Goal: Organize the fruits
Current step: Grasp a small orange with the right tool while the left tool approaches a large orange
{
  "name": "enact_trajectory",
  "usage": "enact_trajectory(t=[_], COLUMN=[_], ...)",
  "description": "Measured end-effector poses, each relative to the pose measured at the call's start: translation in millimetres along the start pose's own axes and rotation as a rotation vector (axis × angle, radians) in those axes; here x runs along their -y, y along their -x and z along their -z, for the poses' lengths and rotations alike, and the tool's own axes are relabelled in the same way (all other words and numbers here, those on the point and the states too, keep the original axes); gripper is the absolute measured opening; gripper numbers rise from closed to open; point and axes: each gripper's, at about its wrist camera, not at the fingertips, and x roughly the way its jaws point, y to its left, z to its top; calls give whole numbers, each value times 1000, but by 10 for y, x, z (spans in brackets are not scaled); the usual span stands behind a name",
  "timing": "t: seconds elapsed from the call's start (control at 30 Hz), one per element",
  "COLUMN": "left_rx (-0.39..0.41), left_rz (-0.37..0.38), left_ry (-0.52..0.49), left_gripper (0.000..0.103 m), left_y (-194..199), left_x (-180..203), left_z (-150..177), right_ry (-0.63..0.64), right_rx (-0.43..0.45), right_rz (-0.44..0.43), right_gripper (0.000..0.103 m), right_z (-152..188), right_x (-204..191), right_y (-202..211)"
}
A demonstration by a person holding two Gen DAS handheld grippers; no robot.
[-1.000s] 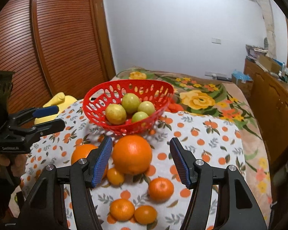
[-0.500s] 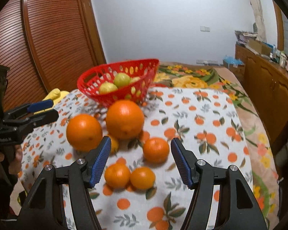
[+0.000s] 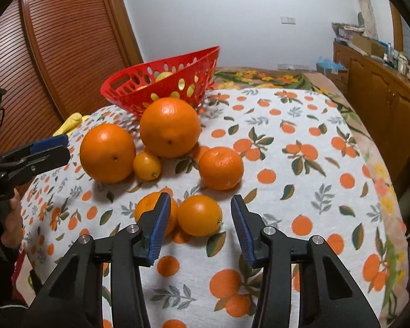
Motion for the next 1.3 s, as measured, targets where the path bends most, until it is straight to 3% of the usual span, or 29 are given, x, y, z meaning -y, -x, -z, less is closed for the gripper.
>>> enact_trajectory(t=[0.5, 0.57, 0.7, 1.07, 1.3], left_rx=[-28, -28, -34, -40, -86], left_rz=[6, 6, 2, -47, -81], left_ry=[-3, -6, -7, -15, -3], left_gripper=[78, 78, 78, 78, 81], left_y=[-87, -97, -141, -334, -513], left_x=[25, 39, 52, 39, -71], left_z=[27, 16, -8, -134, -141], right_ry=[-44, -46, -43, -48, -46], right_rx=[-19, -25, -24, -18, -17], right_rz=[5, -1, 2, 0, 2], right_gripper=[45, 35, 35, 35, 35], right_z=[39, 41, 52, 68, 72], right_x=[85, 86, 81, 96, 86], right_y=[-96, -110, -102, -102, -102])
